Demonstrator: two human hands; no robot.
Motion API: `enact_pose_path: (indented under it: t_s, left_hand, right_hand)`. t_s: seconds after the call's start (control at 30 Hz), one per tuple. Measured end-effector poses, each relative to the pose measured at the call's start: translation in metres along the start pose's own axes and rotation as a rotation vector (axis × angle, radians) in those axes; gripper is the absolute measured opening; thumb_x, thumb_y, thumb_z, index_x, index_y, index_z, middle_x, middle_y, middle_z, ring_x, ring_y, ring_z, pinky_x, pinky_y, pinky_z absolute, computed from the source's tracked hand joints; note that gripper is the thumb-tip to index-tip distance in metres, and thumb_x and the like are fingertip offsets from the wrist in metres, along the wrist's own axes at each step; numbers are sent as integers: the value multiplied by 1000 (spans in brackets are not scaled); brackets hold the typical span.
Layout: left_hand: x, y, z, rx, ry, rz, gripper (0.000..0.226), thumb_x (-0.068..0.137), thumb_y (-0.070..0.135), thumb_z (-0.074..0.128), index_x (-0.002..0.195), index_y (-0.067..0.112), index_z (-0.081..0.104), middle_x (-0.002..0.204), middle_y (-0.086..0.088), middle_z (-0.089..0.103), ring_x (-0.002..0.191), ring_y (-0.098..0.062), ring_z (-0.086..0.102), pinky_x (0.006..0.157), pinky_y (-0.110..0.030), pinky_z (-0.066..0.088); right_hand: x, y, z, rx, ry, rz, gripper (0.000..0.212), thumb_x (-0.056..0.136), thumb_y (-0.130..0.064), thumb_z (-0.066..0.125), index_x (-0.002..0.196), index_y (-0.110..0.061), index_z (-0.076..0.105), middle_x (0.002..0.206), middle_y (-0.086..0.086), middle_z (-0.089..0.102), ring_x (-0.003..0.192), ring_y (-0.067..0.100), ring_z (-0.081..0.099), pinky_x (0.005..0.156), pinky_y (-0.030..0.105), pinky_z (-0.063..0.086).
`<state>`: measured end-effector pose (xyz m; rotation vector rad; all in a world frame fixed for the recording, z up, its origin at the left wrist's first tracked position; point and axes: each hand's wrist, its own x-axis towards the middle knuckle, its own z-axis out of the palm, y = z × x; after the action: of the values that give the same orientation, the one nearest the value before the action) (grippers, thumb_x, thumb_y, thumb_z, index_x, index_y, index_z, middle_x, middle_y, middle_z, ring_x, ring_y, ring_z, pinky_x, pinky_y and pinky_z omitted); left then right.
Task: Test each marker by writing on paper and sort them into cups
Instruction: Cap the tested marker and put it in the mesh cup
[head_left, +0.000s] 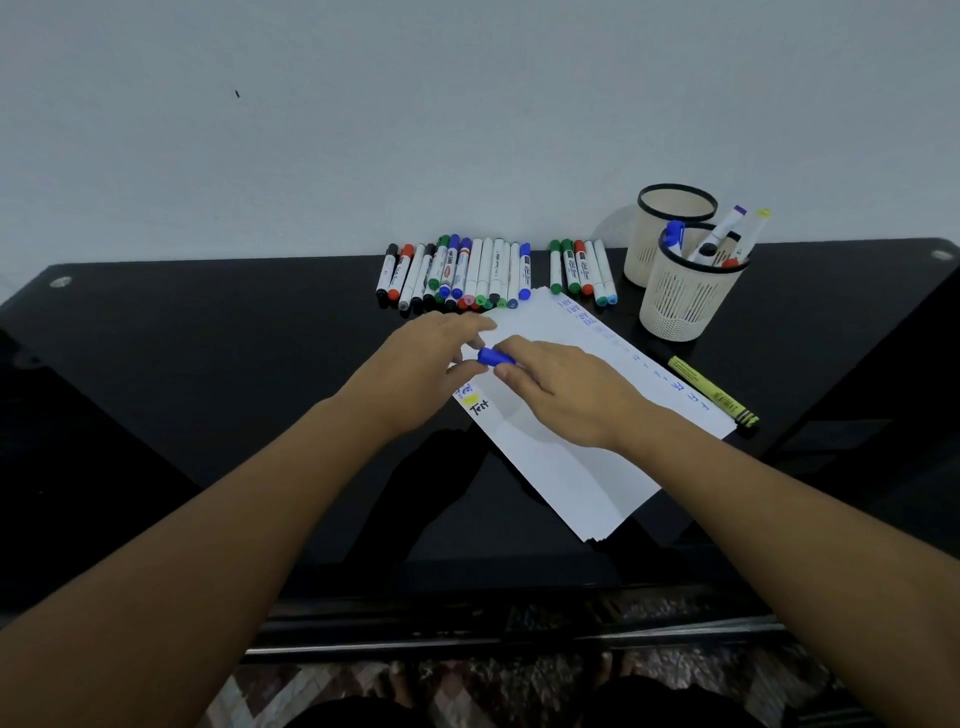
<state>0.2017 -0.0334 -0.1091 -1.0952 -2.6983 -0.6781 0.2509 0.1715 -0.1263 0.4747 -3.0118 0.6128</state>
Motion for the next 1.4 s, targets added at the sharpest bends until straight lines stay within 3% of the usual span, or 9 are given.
enact_pose_path:
  t_s: [0.23,0.37,0.53,0.67,0.93,1.07,1.13,1.23,1.4]
  left_hand:
    - [-7,6,3,36,-18,48,33,101,34,59,131,24,68,85,10,58,81,-7,49,71,-17,34]
    - [-4,4,6,74,-74,58,31,104,32,53,129,22,68,91,9,63,82,-7,44,67,-13,31]
    - [-7,-3,11,90,-86,28,30,104,31,55,129,18,67,105,1,69,92,-11,52,78,-26,39]
    - [-22,-24,17,55,56,-92,27,101,28,61,125,17,67,106,1,66,94,-12,52,85,-35,49]
    - [-50,-48,44,34,56,-235,38,99,33,63,134,20,65,116,4,55,106,-12,47,91,-25,39]
    - [-54,-48,52,42,120,-193,42,101,27,61,142,22,58,114,-2,53,101,-23,49,89,-43,50]
    - [-54,-50,54,62,116,-145,40,102,27,58,142,27,58,111,0,52,97,-23,49,83,-46,50]
    - [-54,-51,55,25,149,-183,31,100,30,61,130,22,66,110,2,52,99,-18,48,84,-41,51]
    - [-54,-50,55,22,155,-196,35,102,29,59,136,22,61,114,0,51,102,-17,47,86,-36,50]
  right_hand:
    - [-6,5,5,-175,83,31,40,106,-61,27,118,-38,57,75,-8,60,68,16,57,55,34,42]
    - [-8,4,5,-241,82,59,43,104,-66,25,117,-39,57,65,-8,50,58,10,48,49,30,29]
    - [-7,4,3,-264,38,90,48,103,-66,30,134,-34,47,82,-8,59,74,17,59,56,32,39]
    - [-14,10,-4,87,42,152,37,108,-29,39,142,-29,26,77,1,54,68,21,55,60,38,39]
    - [-14,0,10,904,107,293,37,102,-5,47,119,-34,62,115,3,70,110,14,69,101,36,53]
    - [-17,-6,24,980,199,299,26,99,-16,69,109,-32,50,101,8,73,95,18,72,87,25,50]
    - [-17,-10,28,1064,278,318,8,104,-30,61,106,-26,54,87,6,71,81,22,72,84,29,53]
    - [-17,-10,34,1016,330,327,27,108,-41,49,109,-23,69,75,4,63,70,16,62,71,23,51]
    - [-17,-8,39,874,296,315,12,104,-35,60,105,-26,68,81,-5,69,77,11,68,84,40,59]
